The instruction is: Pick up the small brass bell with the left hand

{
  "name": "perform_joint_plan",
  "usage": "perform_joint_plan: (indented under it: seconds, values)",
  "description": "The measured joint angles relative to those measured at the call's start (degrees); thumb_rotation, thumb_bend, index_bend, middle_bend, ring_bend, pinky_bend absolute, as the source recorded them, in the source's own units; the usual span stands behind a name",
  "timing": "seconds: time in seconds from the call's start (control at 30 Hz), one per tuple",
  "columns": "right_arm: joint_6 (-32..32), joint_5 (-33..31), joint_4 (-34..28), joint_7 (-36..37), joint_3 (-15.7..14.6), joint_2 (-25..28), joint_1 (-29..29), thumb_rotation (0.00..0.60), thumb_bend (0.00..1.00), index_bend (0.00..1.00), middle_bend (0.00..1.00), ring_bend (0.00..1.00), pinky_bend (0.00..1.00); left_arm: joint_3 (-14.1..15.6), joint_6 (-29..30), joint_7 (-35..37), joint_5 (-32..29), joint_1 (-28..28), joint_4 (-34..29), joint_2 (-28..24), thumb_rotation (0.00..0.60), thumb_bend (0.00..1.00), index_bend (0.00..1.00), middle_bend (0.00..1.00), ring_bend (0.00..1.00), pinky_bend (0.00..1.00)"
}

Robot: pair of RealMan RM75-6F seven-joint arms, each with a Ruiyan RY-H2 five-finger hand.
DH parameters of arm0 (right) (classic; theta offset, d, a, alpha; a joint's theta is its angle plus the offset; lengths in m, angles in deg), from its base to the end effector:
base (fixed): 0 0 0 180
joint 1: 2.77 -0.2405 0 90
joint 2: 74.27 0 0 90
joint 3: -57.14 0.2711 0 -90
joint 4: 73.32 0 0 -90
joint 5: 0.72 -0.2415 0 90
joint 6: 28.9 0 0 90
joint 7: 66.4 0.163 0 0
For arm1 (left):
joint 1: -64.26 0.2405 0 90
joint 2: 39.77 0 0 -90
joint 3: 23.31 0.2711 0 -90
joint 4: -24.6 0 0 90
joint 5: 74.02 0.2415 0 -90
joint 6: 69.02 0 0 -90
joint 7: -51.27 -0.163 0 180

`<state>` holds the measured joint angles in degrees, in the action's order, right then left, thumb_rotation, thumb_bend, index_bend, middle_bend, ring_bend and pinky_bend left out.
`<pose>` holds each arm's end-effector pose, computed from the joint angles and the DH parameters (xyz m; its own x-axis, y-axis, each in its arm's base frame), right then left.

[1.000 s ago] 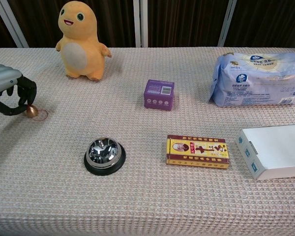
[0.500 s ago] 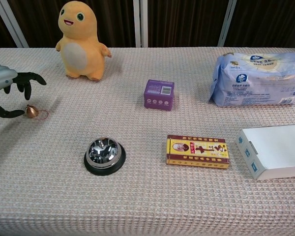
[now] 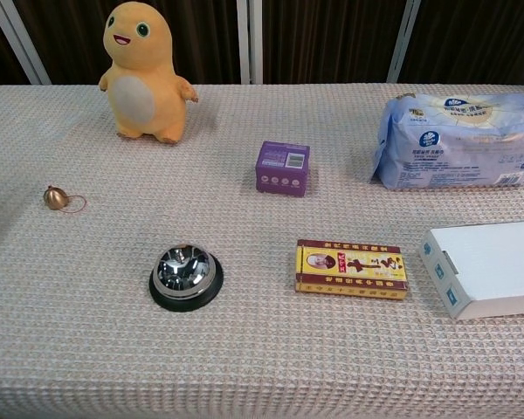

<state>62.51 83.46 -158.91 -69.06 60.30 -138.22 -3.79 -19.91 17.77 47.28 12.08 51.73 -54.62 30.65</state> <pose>-0.3709 -0.1815 0.1716 0.5456 0.0841 0.8338 -0.8374 0.0941 0.5385 -0.3533 0.2297 0.1120 0.5705 -0.0063 0.8213 0.8138 -0.1309 -0.5663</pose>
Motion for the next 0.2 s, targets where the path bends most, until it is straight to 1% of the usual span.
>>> perform_joint_plan:
  seconds: [0.03,0.1,0.2]
  values:
    - [-1.2,-0.9,0.0,0.0,-0.3,0.3,0.3,0.6,0.24,0.0,0.0,0.0,0.0,0.8,1.3,1.3,0.7,1.6,-0.6,-1.2,0.311,0.18,0.1,0.09,0.06,0.22]
    - [-3.0,-1.6,0.1,0.5,-0.7,0.6,0.5,0.6,0.24,0.0,0.0,0.0,0.0,1.6,2.6,3.0,1.8,3.0,-1.2,-2.2,0.311,0.18,0.1,0.09,0.06,0.22]
    - [-5.2,-2.0,0.3,0.9,-1.2,0.8,0.5,0.6,0.25,0.0,0.0,0.0,0.0,1.9,3.0,4.3,2.7,3.8,-1.8,-2.6,0.31,0.18,0.1,0.09,0.06,0.22]
